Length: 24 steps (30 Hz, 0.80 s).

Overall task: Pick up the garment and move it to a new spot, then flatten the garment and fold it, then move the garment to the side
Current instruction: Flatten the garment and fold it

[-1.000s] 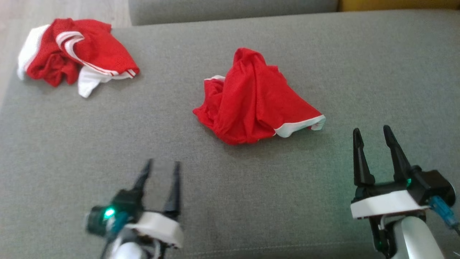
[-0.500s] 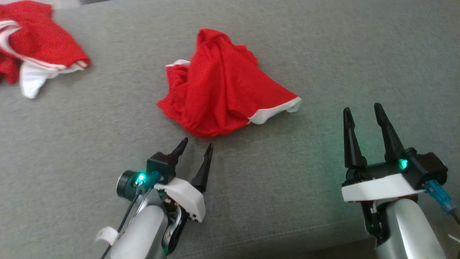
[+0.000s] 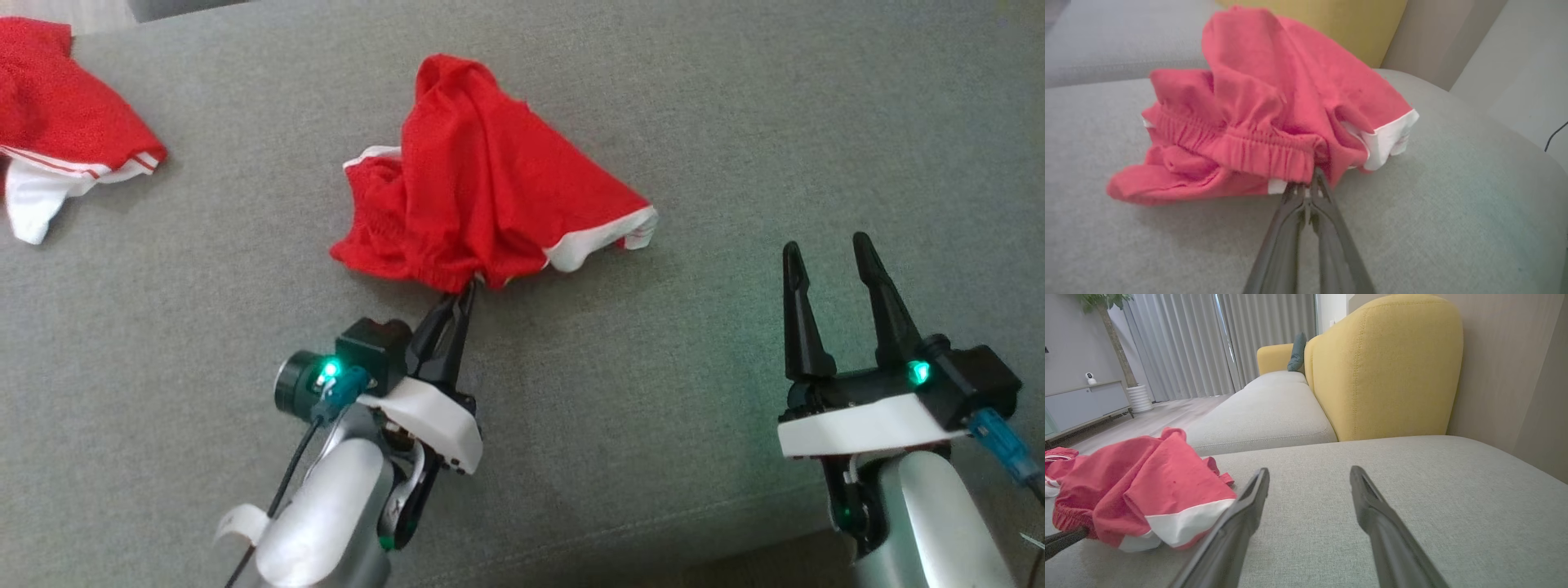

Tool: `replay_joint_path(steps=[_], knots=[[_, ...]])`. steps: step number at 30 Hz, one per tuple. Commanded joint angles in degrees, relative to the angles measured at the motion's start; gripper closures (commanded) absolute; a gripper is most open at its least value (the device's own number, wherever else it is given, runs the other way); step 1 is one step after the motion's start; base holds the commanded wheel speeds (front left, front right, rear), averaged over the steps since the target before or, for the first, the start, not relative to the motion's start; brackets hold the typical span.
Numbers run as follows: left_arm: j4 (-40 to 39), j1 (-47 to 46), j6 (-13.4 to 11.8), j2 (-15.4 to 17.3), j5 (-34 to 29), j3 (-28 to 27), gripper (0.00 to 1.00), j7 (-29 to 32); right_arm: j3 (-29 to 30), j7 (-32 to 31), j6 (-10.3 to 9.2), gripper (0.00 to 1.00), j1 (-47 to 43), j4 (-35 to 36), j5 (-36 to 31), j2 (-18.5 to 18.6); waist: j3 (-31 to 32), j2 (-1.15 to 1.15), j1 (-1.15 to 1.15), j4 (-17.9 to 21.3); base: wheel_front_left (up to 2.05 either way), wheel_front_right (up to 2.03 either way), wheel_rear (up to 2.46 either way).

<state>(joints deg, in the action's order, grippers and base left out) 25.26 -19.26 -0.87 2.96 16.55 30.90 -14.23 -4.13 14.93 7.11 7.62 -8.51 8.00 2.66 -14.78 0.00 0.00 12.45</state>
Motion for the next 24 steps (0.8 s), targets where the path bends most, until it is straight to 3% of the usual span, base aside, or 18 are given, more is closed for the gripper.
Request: replay_joint_path(steps=[1,8,15,21,24], knots=[[-2.63,-1.93,-0.34,-0.08,-0.98,-2.18,1.0,-0.74,-1.28,0.07,0.37,0.0,0.95,1.64,0.31,0.21,0.38,0.0,0.0,-0.19,0.0,0.0,0.0],[-6.16,-2.03,-0.23,-0.08,-3.56,-3.74,1.0,-0.75,-1.56,0.07,0.37,0.0,0.5,1.6,0.09,0.21,1.64,0.0,0.0,-0.56,0.0,0.0,0.0],[-16.37,2.26,1.52,0.79,-6.4,-3.87,1.0,-0.76,-0.56,0.07,0.37,0.0,-0.72,1.28,0.05,0.21,4.03,0.0,0.0,-2.51,0.0,0.0,0.0],[-26.95,7.99,1.4,3.25,-7.18,-3.91,1.0,-0.6,-0.65,0.07,0.37,0.0,-1.55,1.01,0.23,0.21,6.13,0.0,0.0,-4.21,0.0,0.0,0.0],[-30.22,10.89,0.57,5.19,-6.2,-5.17,1.0,2.41,-0.72,0.07,0.37,0.0,-1.85,1.09,0.31,0.21,6.41,0.0,0.0,-4.64,0.0,0.0,0.0]])
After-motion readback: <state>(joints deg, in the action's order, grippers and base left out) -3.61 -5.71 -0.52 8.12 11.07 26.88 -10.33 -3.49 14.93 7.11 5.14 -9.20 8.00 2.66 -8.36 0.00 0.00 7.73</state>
